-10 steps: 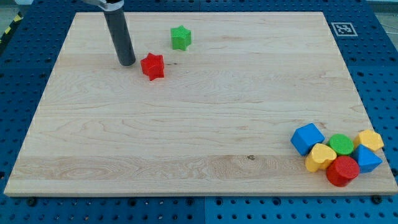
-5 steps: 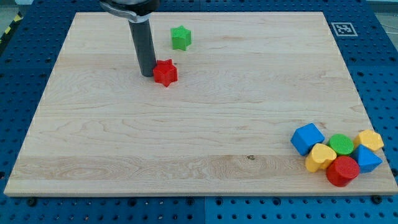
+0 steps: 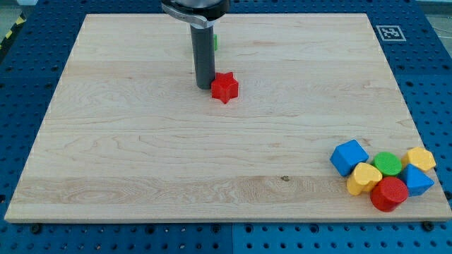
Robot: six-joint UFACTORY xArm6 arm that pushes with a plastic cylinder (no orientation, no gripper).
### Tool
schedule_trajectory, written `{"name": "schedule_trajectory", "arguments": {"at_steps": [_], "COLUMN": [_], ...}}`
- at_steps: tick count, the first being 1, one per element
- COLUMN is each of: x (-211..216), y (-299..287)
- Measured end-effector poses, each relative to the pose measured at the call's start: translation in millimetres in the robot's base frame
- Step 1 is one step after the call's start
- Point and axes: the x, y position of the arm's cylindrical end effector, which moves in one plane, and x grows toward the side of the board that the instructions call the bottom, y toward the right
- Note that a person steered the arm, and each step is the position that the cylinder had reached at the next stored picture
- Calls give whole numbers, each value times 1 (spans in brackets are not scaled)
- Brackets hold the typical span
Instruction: Move the red star to the top right side of the blue cube
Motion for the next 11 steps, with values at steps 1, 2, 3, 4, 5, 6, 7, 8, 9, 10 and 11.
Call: {"name": "schedule_trajectory", "arguments": {"at_steps": [1, 2, 3, 4, 5, 6, 7, 8, 9, 10, 11], "x": [0, -3, -13, -12, 12, 20, 20, 21, 21, 35, 44], "y": [2, 2, 2, 6, 18, 37, 68, 96, 124, 141, 141]}}
